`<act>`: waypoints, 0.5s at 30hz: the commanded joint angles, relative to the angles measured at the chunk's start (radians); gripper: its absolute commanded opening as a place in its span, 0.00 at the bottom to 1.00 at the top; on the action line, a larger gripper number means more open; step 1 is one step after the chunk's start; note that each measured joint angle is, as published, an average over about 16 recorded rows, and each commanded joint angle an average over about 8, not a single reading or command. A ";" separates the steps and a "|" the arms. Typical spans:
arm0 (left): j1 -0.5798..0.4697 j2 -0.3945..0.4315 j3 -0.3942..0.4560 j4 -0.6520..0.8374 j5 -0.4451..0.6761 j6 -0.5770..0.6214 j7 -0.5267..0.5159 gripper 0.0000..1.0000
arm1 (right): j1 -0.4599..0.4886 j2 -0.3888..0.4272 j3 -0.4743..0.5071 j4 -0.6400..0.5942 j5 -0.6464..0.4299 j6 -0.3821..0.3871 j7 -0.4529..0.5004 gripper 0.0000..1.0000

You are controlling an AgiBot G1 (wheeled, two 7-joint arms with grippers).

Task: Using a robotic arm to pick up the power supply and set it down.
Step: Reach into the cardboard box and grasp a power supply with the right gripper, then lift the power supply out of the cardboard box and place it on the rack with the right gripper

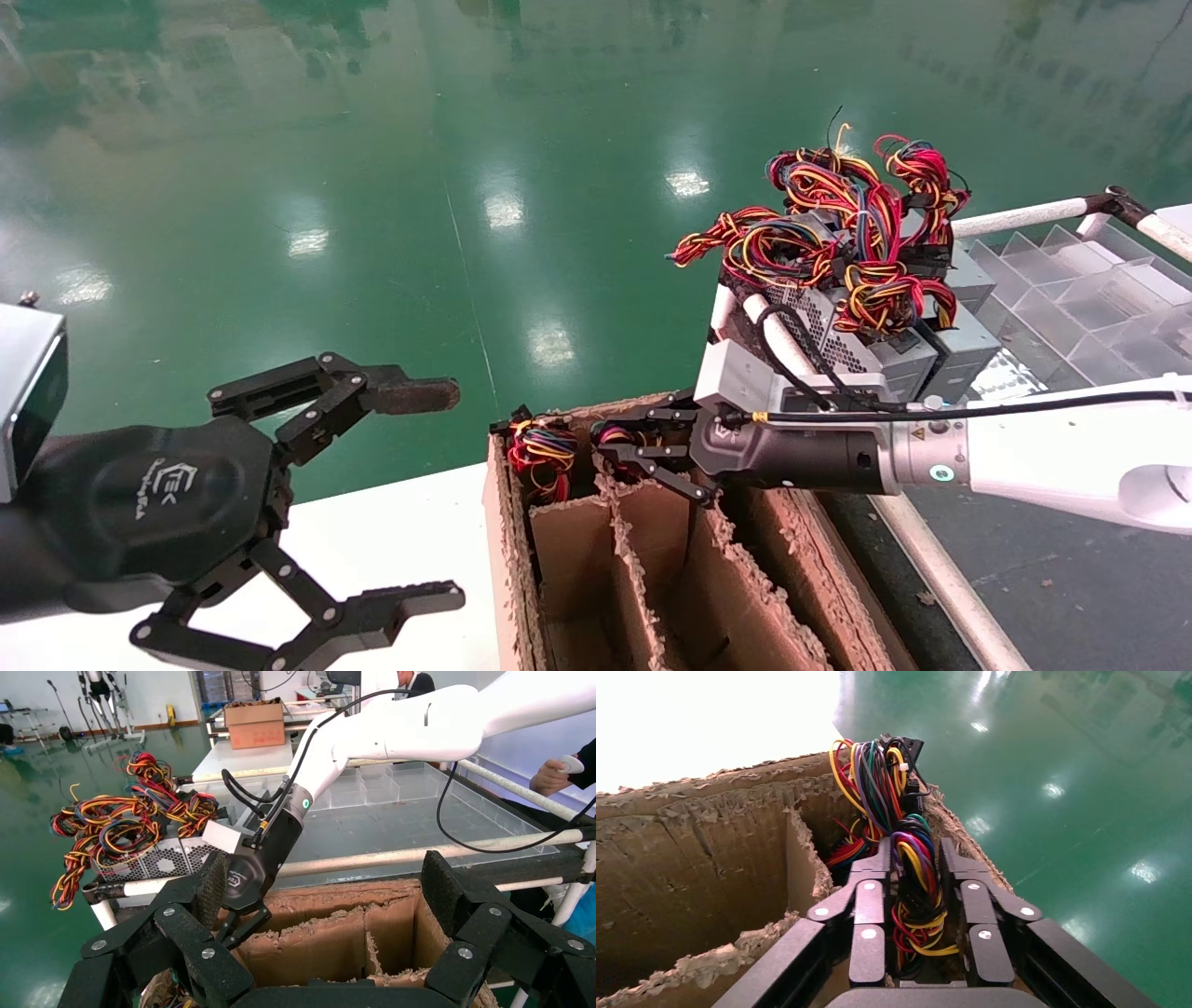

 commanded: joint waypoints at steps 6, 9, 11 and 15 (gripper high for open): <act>0.000 0.000 0.000 0.000 0.000 0.000 0.000 1.00 | 0.010 -0.014 -0.002 -0.032 -0.004 0.003 -0.024 0.00; 0.000 0.000 0.000 0.000 0.000 0.000 0.000 1.00 | 0.014 -0.019 -0.001 -0.046 -0.004 0.002 -0.033 0.00; 0.000 0.000 0.000 0.000 0.000 0.000 0.000 1.00 | 0.017 -0.021 0.000 -0.054 -0.002 -0.001 -0.038 0.00; 0.000 0.000 0.001 0.000 0.000 0.000 0.000 1.00 | 0.024 -0.022 0.005 -0.065 0.007 -0.009 -0.043 0.00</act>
